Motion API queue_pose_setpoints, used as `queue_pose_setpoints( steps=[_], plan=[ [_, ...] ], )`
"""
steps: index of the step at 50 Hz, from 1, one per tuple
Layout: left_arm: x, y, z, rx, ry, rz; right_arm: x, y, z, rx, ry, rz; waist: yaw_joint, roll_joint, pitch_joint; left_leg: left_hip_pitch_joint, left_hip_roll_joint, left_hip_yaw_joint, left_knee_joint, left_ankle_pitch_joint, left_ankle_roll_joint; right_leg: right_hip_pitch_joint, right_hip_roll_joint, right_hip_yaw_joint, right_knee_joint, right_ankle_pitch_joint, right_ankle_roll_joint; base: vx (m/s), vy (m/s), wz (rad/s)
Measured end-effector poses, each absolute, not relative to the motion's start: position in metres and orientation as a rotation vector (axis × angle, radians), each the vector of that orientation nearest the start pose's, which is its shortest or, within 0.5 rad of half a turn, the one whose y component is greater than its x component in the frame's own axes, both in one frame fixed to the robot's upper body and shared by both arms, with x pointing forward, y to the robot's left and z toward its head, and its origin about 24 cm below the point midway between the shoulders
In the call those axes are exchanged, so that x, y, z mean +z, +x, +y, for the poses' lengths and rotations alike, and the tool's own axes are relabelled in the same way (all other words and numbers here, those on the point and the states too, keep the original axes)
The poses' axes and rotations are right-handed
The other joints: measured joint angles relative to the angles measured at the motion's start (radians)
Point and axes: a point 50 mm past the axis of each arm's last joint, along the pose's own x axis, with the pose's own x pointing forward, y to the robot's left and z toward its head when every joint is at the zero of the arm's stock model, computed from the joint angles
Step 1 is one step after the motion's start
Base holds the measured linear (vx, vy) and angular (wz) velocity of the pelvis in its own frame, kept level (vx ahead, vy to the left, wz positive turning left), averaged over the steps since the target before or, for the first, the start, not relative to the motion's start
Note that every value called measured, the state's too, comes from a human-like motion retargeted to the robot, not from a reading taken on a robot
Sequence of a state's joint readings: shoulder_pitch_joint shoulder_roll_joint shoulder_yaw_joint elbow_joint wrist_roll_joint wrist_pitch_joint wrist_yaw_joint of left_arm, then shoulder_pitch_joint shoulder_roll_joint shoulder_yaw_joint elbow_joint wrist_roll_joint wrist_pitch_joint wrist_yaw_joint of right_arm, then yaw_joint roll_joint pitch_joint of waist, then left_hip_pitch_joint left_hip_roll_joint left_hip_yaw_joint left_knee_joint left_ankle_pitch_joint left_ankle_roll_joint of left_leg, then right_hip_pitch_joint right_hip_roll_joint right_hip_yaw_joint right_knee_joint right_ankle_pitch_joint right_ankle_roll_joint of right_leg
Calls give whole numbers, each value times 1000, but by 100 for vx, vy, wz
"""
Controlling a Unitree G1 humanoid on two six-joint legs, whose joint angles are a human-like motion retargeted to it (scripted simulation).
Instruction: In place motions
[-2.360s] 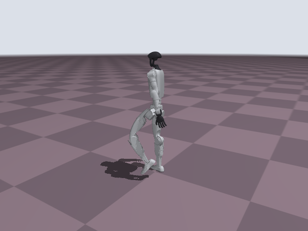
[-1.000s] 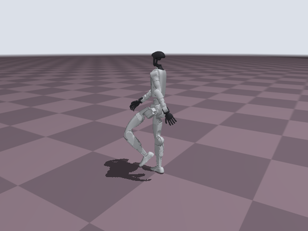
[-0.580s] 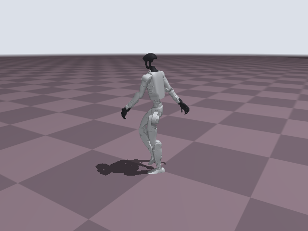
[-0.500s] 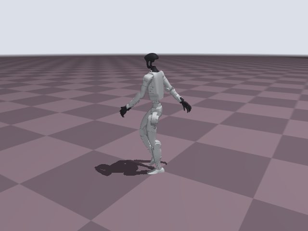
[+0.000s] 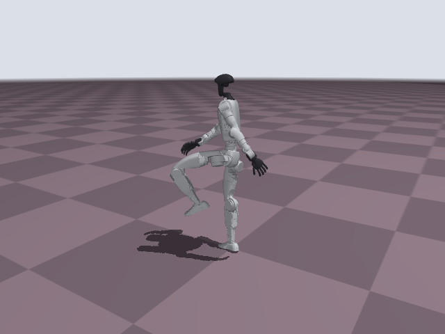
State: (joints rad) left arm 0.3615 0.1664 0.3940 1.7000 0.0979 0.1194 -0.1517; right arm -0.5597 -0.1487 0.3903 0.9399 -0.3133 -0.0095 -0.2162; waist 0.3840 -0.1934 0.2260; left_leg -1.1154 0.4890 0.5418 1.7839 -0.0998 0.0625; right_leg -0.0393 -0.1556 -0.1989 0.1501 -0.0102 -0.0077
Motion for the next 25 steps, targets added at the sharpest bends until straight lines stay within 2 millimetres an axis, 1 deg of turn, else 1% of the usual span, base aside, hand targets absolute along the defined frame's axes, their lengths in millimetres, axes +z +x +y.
queue_pose_setpoints(
  steps=[2, 3, 5, 7, 8, 10, 12, 13, 14, 15, 16, 17, 18, 19, 20, 21, 22, 23, 24, 25],
  plan=[
    [-127, -192, 196, 476, -338, 2100, 13, 338, -119, 128, -766, 107, 30, -22, -35, 14, -11, 34, -40, -11, 9, -22, -17, 7, 13, -2, 8, 32, 9, 11],
    [-124, -195, 201, 530, -338, 2099, 24, 342, -118, 120, -772, 55, 23, -21, -45, 36, -21, 27, -59, -7, 11, -19, -12, 8, 17, -2, 17, 16, 2, 58],
    [-126, -190, 207, 612, -347, 2072, 38, 349, -116, 124, -794, -4, -12, 5, -48, 114, -47, -20, -109, 26, -16, 21, 15, -22, 0, -1, 29, -1, 1, 76],
    [-131, -179, 209, 630, -348, 2038, 28, 344, -112, 170, -774, 30, -69, 32, -68, 270, -100, -39, -230, 63, -55, 67, 33, -75, -24, -1, 52, 6, 11, 87],
    [-134, -173, 209, 615, -347, 2021, 16, 336, -109, 205, -750, 74, -101, 36, -84, 369, -145, -31, -322, 80, -72, 87, 24, -99, -29, -1, 73, 20, 19, 80],
    [-139, -163, 209, 549, -330, 1998, -21, 311, -107, 287, -695, 205, -157, 32, -131, 583, -257, 3, -571, 116, -111, 110, -1, -137, -25, -3, 116, 33, 20, 59],
    [-143, -153, 208, 461, -289, 1997, -71, 266, -113, 383, -668, 400, -216, 23, -186, 795, -419, -13, -919, 165, -129, 133, -12, -169, -7, 1, 150, 46, 20, 43],
    [-146, -146, 208, 415, -262, 1993, -95, 238, -120, 426, -670, 514, -245, 30, -209, 900, -491, -50, -1122, 213, -137, 146, -1, -189, 6, 12, 164, 44, 22, 40],
    [-150, -135, 209, 366, -228, 1982, -118, 207, -132, 459, -680, 640, -269, 47, -232, 998, -539, -80, -1300, 141, -150, 151, 14, -222, 38, 41, 177, 39, 24, 38],
    [-154, -121, 209, 318, -189, 1966, -138, 172, -145, 490, -692, 773, -292, 68, -253, 1091, -574, -106, -1465, 7, -164, 151, 31, -261, 79, 80, 191, 23, 22, 92],
    [-161, -98, 207, 264, -155, 1928, -155, 138, -164, 502, -719, 925, -349, 99, -271, 1152, -531, 22, -1553, -55, -109, 120, 24, -353, 187, 183, 205, 10, 24, 135],
    [-167, -71, 205, 207, -124, 1876, -166, 102, -183, 505, -743, 1083, -399, 128, -278, 1185, -499, 73, -1619, -93, -70, 70, 5, -425, 318, 287, 205, -4, 33, 154],
    [-173, -35, 200, 139, -101, 1797, -172, 69, -205, 487, -764, 1252, -434, 155, -262, 1163, -492, -31, -1638, -84, -63, -14, -37, -454, 496, 390, 176, -16, 38, 127],
    [-176, 7, 197, 60, -77, 1689, -174, 36, -224, 440, -752, 1417, -469, 163, -224, 1145, -502, -111, -1635, -81, -56, -121, -44, -384, 647, 445, 166, -32, 35, 116],
    [-174, 52, 193, -24, -52, 1567, -171, 4, -238, 377, -721, 1581, -503, 162, -175, 1128, -520, -180, -1619, -81, -49, -239, -33, -264, 784, 475, 164, -53, 36, 97],
    [-166, 104, 193, -125, -24, 1421, -166, -19, -250, 279, -624, 1714, -517, 164, -113, 1141, -527, -154, -1621, -87, -27, -298, -117, -282, 926, 417, 139, -64, 40, 85],
    [-152, 153, 189, -219, 15, 1280, -160, -42, -257, 179, -505, 1835, -537, 164, -52, 1153, -535, -148, -1625, -88, -7, -359, -182, -288, 1056, 369, 125, -66, 42, 98],
    [-134, 195, 181, -298, 66, 1146, -155, -65, -261, 79, -351, 1933, -567, 161, 5, 1162, -544, -182, -1632, -78, 9, -425, -210, -268, 1160, 339, 132, -56, 29, 133],
    [-115, 230, 175, -342, 122, 1021, -149, -87, -263, -14, -214, 2008, -597, 167, 37, 1161, -540, -204, -1640, -68, 19, -499, -211, -247, 1238, 312, 137, -46, 17, 148],
    [-95, 260, 169, -368, 177, 898, -142, -108, -264, -107, -86, 2067, -627, 177, 56, 1156, -528, -221, -1649, -59, 27, -577, -197, -224, 1303, 286, 142, -29, 11, 105]
  ],
)
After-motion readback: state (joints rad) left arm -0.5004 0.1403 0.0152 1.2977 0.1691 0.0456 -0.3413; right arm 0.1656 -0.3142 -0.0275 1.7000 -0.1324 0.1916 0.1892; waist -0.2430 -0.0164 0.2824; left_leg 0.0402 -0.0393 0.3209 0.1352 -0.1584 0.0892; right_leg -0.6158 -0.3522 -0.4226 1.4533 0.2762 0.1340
